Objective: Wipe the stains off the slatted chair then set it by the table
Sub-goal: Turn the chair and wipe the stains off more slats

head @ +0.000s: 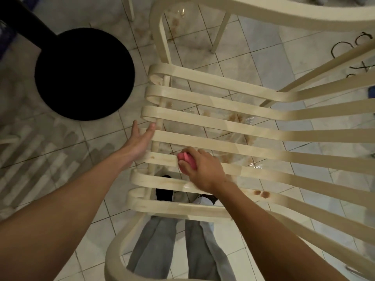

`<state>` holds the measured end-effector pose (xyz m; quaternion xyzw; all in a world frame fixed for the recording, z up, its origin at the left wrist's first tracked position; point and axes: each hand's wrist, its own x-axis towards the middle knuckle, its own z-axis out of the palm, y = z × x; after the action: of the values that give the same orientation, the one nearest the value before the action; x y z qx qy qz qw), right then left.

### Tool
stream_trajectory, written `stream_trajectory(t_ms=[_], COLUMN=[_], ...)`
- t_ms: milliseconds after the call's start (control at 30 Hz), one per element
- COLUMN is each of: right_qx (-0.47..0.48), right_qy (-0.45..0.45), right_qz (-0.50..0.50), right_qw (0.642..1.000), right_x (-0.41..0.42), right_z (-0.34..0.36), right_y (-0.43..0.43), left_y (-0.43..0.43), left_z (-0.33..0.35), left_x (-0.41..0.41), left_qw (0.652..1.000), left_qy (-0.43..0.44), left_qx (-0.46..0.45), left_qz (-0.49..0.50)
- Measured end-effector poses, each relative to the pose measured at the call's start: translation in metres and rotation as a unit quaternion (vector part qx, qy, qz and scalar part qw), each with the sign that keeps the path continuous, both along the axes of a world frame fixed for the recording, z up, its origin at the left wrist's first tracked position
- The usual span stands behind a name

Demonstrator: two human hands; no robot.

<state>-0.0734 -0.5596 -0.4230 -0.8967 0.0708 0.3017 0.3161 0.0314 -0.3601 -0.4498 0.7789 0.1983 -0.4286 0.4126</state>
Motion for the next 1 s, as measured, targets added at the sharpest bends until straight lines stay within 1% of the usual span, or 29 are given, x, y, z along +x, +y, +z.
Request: stream_trajectory(t_ms=[167, 333, 433, 467, 600, 700, 833, 933, 1000], right_qx=[-0.029, -0.011, 0.004, 0.004, -0.016, -0.037, -0.049, -0.037, -0.025], right_qy=[0.018, 0.014, 0.011, 0.01, 0.004, 0.002, 0.003, -0.003, -0.021], right_qz=[0.009, 0.021, 0.023, 0.026, 0.022, 0.018, -0.012, -0.023, -0.052], right_qw=[0.999, 1.0, 1.0, 1.0, 1.0, 0.999, 0.999, 0.999, 0.998], right_x=[0.001, 0.016, 0.029, 0.032, 0.043, 0.05, 0.053, 0.046, 0.035], right_z=[0.001, 0.003, 0.004, 0.005, 0.007, 0.008, 0.007, 0.007, 0.008], right_y=[-0.002, 0.03, 0.058, 0.068, 0.099, 0.12, 0.132, 0.121, 0.106], left_y=[0.005, 0.004, 0.009, 0.01, 0.02, 0.032, 0.037, 0.041, 0.04], left_z=[-0.005, -0.004, -0.004, -0.004, -0.008, -0.005, 0.002, -0.004, -0.003], left_x=[-0.002, -0.003, 0.0, 0.0, -0.002, -0.003, -0.006, -0.006, -0.005], left_qw=[0.997, 0.984, 0.97, 0.968, 0.953, 0.935, 0.93, 0.934, 0.941], left_qy=[0.022, 0.038, 0.069, 0.067, 0.062, 0.086, 0.091, 0.09, 0.082], left_qx=[-0.051, -0.122, -0.178, -0.188, -0.22, -0.254, -0.252, -0.245, -0.233], left_qz=[0.06, 0.123, 0.152, 0.152, 0.2, 0.232, 0.251, 0.246, 0.233])
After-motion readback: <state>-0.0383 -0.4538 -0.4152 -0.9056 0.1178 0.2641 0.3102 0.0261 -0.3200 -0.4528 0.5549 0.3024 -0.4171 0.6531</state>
